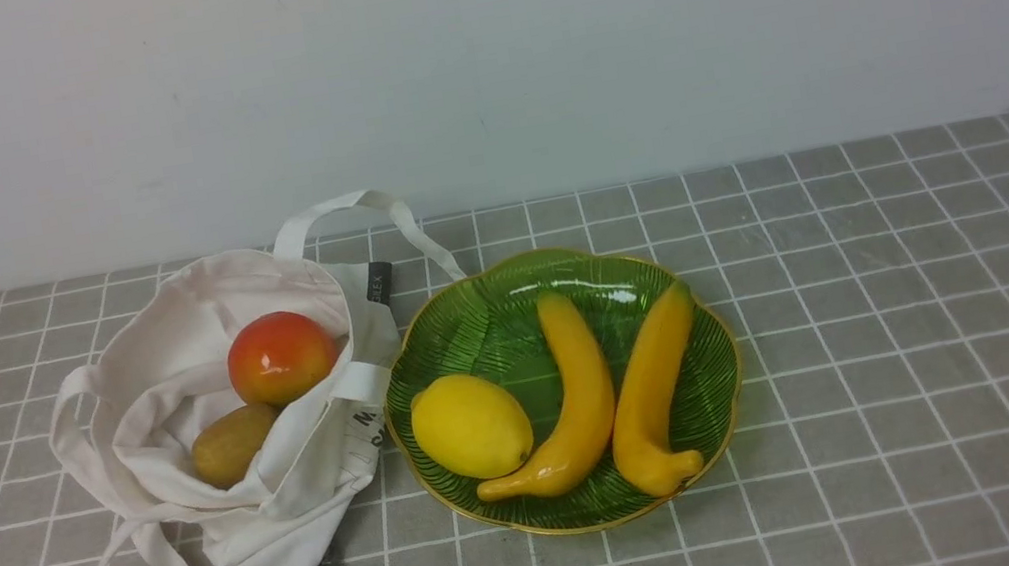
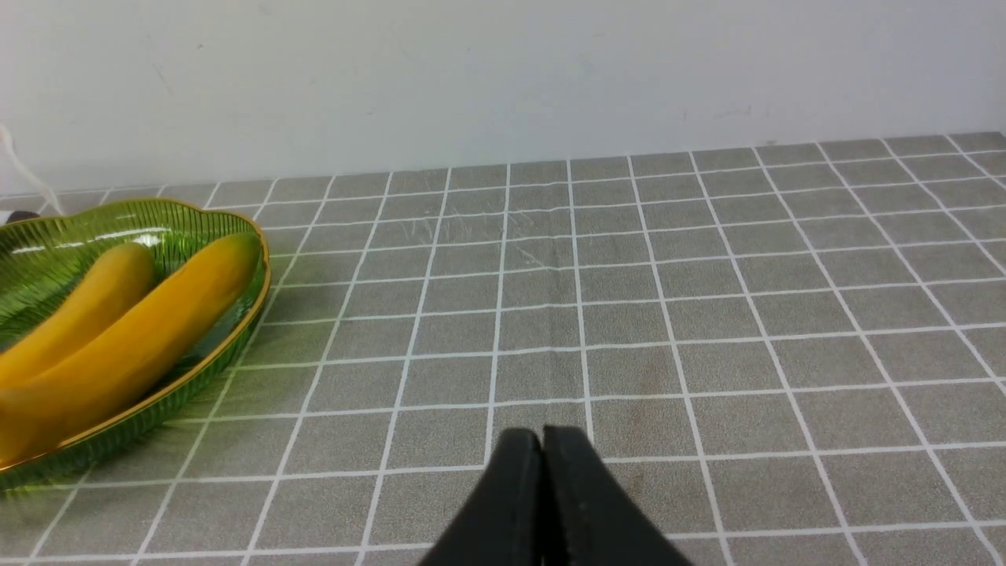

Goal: Take the fruit out of the bag on the grey coffee tablecloth and place them on the plate.
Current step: 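Reach into the cloth bag and grasp the kiwi with the left gripper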

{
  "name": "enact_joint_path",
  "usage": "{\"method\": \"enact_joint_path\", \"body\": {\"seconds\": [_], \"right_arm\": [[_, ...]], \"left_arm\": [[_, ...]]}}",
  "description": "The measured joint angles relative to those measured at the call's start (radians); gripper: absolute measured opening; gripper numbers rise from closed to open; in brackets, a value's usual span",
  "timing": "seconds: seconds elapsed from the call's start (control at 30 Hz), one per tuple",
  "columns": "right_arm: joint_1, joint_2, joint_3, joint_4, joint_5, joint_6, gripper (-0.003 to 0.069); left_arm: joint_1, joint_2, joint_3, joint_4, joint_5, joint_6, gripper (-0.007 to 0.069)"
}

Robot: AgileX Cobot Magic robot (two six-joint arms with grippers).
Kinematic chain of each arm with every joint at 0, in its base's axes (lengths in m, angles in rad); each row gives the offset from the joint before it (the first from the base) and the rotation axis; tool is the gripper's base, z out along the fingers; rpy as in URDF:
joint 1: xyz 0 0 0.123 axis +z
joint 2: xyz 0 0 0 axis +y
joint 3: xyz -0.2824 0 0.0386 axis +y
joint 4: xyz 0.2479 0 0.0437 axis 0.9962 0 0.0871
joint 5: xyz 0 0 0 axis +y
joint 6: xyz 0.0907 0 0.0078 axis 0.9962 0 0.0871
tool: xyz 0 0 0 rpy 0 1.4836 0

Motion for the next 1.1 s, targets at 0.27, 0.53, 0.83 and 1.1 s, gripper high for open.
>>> {"method": "enact_joint_path", "body": {"seconds": [0.27, 0.53, 0.83, 1.1], "right_arm": [[0.000, 0.000, 0.000, 0.000, 0.000, 0.000, -0.0014], [0.000, 0.000, 0.000, 0.000, 0.000, 0.000, -0.0014], [0.000, 0.000, 0.000, 0.000, 0.000, 0.000, -0.0014], [0.000, 0.000, 0.000, 0.000, 0.000, 0.000, -0.0014]], "left_arm": [[0.000, 0.000, 0.000, -0.275, -0.045, -0.229, -0.0008], [0.000, 0.000, 0.000, -0.886, -0.051, -0.565, -0.0008], [0.000, 0.000, -0.116, -1.033, -0.137, -0.360, -0.0008], [0.000, 0.296, -0.451, -0.992, 0.150, 0.100, -0.0008]]}}
